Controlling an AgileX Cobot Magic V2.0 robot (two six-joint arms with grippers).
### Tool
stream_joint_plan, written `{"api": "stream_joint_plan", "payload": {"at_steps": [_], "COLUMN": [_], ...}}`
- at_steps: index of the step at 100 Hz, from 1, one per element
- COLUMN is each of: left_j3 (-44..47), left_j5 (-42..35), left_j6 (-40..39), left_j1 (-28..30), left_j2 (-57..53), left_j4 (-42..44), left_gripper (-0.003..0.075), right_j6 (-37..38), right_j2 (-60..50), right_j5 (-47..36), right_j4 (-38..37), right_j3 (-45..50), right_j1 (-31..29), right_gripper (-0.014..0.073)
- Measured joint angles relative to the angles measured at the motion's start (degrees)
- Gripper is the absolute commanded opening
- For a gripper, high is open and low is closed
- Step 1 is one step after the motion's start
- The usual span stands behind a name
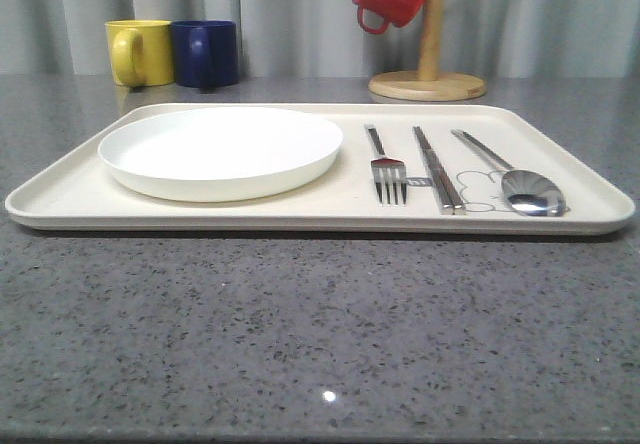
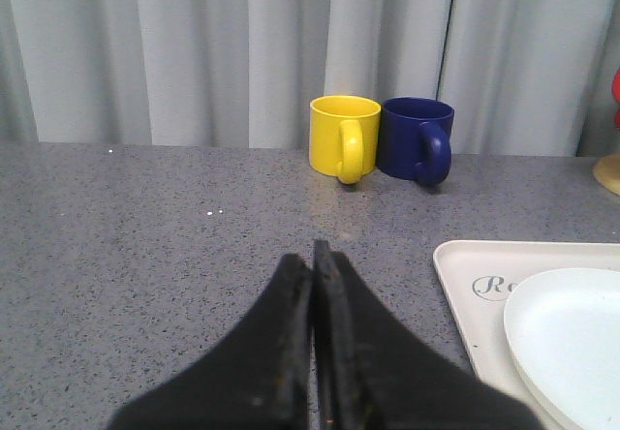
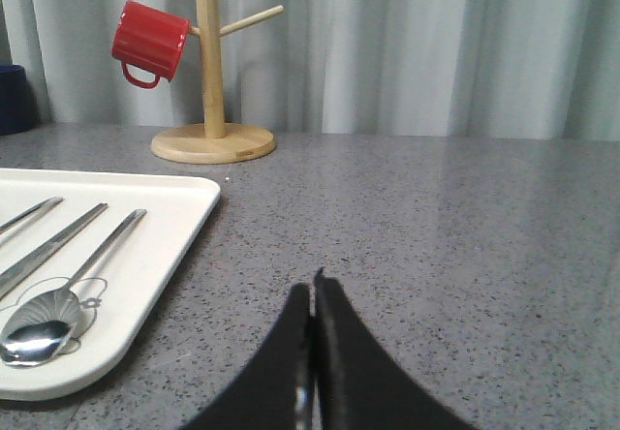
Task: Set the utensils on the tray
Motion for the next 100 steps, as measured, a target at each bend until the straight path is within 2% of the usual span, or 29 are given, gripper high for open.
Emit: {"api": "stream_joint_plan", "payload": {"at_steps": [49,59,78,100], "left_j3": [0.12,0.82,4.11,9.82], "left_j5": [-2.06,-2.21,-2.44,-2.56], "left_j6": [-0.4,-6.3,-25.24,-29.56], "left_j1": [0.0,0.0,0.0,0.0], "left_j2": [0.0,0.0,-2.42,-9.83], "left_j4": [1.23,9.01,27.2,32.78], "left_gripper": [-0.0018,-0.0018,-0.0018,-0.0018], "right_j6": [0.0,0.0,0.0,0.0], "right_j2": [0.0,0.0,0.0,0.0], "right_j5": [0.0,0.0,0.0,0.0], "right_j4": [0.0,0.0,0.0,0.0], "right_j3": [0.0,0.0,0.0,0.0], "right_j1": [0.0,0.0,0.0,0.0], "right_gripper": [-0.0068,-0.0068,-0.0068,-0.0068]}}
